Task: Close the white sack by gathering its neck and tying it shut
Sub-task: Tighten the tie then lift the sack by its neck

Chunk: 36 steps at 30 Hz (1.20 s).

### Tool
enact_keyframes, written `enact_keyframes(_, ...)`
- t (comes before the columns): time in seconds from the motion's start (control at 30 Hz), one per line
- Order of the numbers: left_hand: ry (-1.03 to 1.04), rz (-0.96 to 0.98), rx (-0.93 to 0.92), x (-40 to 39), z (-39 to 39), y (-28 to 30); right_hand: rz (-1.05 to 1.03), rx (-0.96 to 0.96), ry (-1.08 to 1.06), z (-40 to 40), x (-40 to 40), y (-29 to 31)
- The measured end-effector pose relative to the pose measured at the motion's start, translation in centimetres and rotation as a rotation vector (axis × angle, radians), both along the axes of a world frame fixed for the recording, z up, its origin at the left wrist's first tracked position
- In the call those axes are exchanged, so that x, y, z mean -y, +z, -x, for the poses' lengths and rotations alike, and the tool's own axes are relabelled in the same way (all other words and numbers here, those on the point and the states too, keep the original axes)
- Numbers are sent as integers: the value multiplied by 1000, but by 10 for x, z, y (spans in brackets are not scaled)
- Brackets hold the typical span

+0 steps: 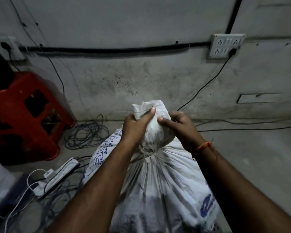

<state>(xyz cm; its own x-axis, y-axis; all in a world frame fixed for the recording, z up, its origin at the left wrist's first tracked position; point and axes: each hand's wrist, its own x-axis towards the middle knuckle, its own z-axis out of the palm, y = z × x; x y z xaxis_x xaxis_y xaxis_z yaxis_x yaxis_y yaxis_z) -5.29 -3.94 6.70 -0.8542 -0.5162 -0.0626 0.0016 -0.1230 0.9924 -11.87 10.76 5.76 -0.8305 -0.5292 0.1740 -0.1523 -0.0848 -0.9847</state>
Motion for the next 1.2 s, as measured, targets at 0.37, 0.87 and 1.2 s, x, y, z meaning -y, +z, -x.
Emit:
enact_keyframes(0.37, -176, -131, 339, 15, 8, -11, -639, -211, -327, 4, 31, -16)
enact_keyframes(0.87, -284, 854, 87, 17, -52, -58, -572, 230, -73, 17, 54, -20)
enact_keyframes(1.2, -229, 891, 216, 34, -17, -64, -657, -435, -475, 19, 25, -30)
